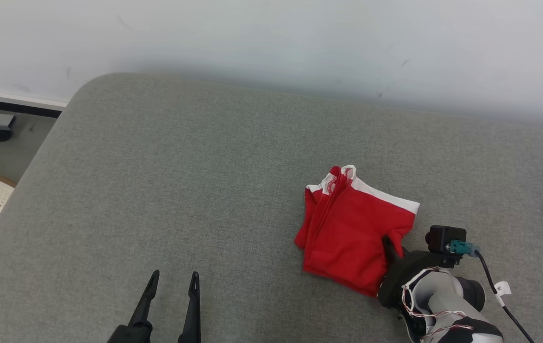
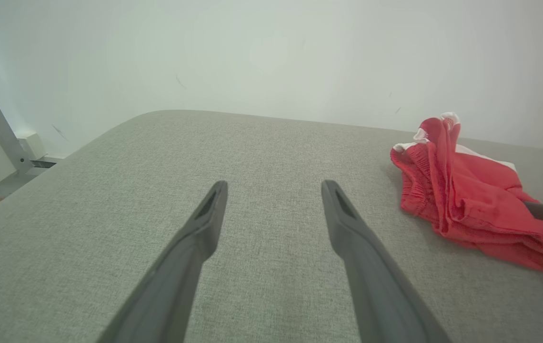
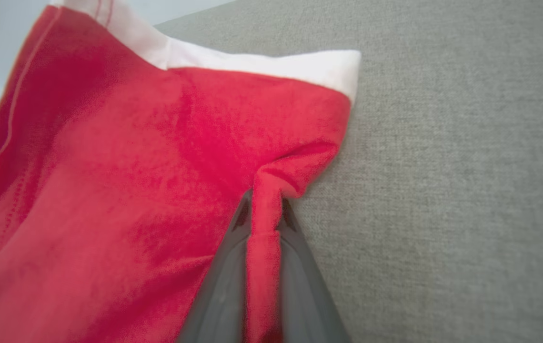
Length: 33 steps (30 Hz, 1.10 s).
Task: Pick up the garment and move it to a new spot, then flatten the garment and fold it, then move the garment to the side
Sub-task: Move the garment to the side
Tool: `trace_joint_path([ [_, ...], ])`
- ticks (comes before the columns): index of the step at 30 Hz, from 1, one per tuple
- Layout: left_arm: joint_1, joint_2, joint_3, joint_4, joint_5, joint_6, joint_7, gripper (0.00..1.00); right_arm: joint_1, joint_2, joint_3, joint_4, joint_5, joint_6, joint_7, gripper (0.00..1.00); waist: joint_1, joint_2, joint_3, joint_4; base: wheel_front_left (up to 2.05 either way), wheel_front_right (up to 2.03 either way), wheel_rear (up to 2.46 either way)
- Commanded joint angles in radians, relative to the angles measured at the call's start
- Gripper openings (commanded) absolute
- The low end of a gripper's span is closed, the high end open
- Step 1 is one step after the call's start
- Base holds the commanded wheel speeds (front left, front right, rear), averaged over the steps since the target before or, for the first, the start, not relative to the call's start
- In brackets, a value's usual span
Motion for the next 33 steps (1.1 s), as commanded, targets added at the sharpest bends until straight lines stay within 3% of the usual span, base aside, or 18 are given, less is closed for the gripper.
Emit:
trace_joint_path([
  [1, -0.001, 0.001, 0.003, 0.000, -0.002, -0.001, -0.003, 1.00, 0.018, -0.004, 0.018, 0.002, 0.009, -0.002, -0.008, 0.00, 0.0000, -0.0001, -0.004, -0.005, 0.00, 0.00, 0.00],
  [13, 0.005, 0.001, 0.012, -0.010, -0.012, -0.007, -0.003, 1.00, -0.050, -0.113, 0.164, -0.057, 0.069, -0.002, 0.027, 0.00, 0.0000, -0.0001, -0.002, -0.112, 0.00, 0.00, 0.00],
  [20, -0.035, 0.001, -0.001, -0.020, -0.017, -0.007, -0.003, 1.00, -0.125, -0.252, 0.296, -0.155, 0.113, -0.002, 0.112, 0.00, 0.0000, -0.0001, 0.044, -0.178, 0.00, 0.00, 0.00],
  [25, -0.076, 0.001, -0.009, -0.029, -0.008, -0.003, -0.003, 1.00, -0.210, -0.385, 0.409, -0.229, 0.155, -0.002, 0.197, 0.00, 0.0000, -0.0001, 0.086, -0.211, 0.00, 0.00, 0.00],
  [33, -0.104, 0.002, -0.006, -0.045, 0.011, -0.010, -0.003, 1.00, -0.305, -0.534, 0.519, -0.310, 0.228, -0.002, 0.279, 0.00, 0.0000, -0.0001, 0.123, -0.240, 0.00, 0.00, 0.00],
])
